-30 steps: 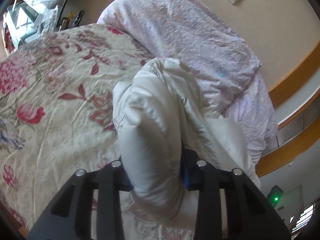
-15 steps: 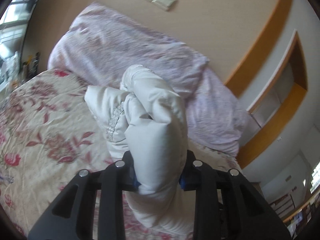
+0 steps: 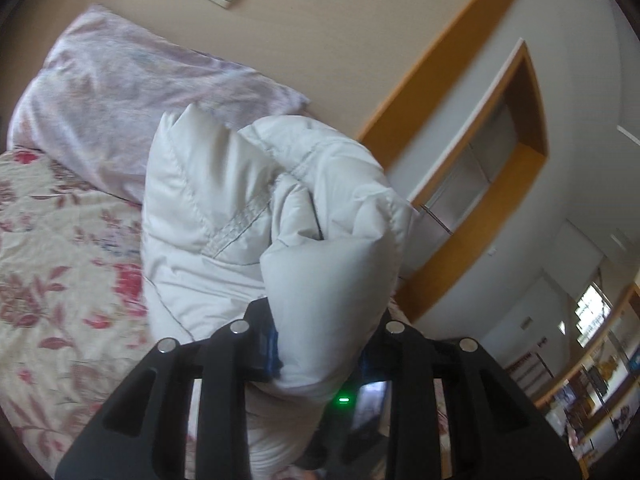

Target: Fold large clothes

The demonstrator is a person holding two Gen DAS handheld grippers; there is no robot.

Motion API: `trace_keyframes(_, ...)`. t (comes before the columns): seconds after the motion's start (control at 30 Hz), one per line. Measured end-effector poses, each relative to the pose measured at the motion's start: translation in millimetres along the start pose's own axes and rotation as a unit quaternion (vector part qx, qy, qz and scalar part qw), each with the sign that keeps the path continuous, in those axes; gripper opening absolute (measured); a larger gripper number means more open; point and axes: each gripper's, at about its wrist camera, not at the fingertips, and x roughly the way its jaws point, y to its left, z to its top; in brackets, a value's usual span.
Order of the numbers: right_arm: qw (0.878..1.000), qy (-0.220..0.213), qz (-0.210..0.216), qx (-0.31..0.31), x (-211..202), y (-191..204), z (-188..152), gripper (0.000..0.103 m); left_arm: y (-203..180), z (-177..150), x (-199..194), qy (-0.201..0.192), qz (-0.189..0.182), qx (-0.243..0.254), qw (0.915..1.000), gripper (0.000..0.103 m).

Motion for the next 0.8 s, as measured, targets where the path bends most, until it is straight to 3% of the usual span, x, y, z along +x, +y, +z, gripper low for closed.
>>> trace_keyframes(0.33,1.000,-0.019,0.020,0.003,-38.2,-24.6,-12.5,0.036,-39.5,-12.9,38.5,0.031,-0.046,0.011,0.9984,0.028)
trace_keyframes(0.57,0.998,-0.062,0.001,0.023,-84.1,-59.2,-35.2,0.036,-69.5,-31.0,70.7,0.067,-0.074,0.030,0.9945,0.028)
trace_keyframes(0.8,0.995,-0.085,-0.033,0.036,-104.5,-83.4,-48.1,0.036,-89.2,-50.8,111.0,0.115,-0.092,0.038,0.9884,0.028)
